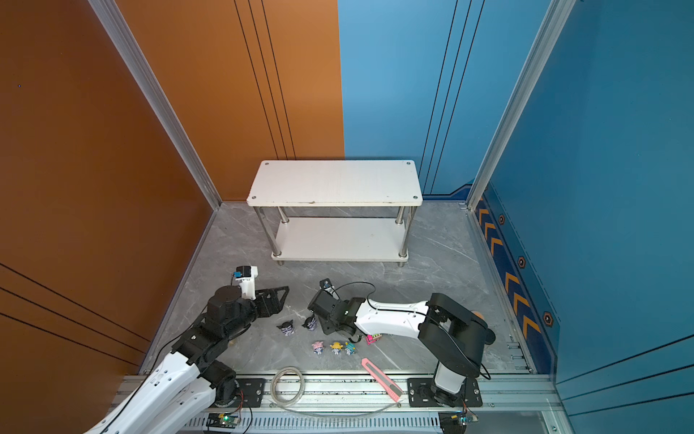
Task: Organize plastic toys on shelves
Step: Pick up the plastic toy from the center of the table.
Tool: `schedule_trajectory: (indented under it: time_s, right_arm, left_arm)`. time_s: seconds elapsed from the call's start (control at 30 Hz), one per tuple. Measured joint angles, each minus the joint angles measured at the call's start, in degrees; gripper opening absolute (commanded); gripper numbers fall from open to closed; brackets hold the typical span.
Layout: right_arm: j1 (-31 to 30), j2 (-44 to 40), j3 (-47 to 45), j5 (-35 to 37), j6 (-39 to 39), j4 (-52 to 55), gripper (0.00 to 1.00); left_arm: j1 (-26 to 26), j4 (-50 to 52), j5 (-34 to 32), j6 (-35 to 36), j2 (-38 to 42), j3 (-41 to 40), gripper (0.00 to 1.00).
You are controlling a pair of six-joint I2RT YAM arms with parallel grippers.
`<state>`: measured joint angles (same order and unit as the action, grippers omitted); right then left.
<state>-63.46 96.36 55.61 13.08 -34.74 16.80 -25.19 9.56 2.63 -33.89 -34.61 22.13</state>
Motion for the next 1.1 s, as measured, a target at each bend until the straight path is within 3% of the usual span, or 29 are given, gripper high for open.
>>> schedule_trajectory:
  time_s: [0.5,1.1]
  right_arm:
    - [0.4,0.3,-0.4,0.2,-1.6,-1.5,0.47]
    - [3.3,-0.5,-1.4,2.4,-3.6,-1.5,0.44]
  left_arm:
    - [0.0,0.0,0.0,0.0,0.1,0.0,0.88]
    - [0.0,0.0,0.0,0.0,0.4,0.0,0.89]
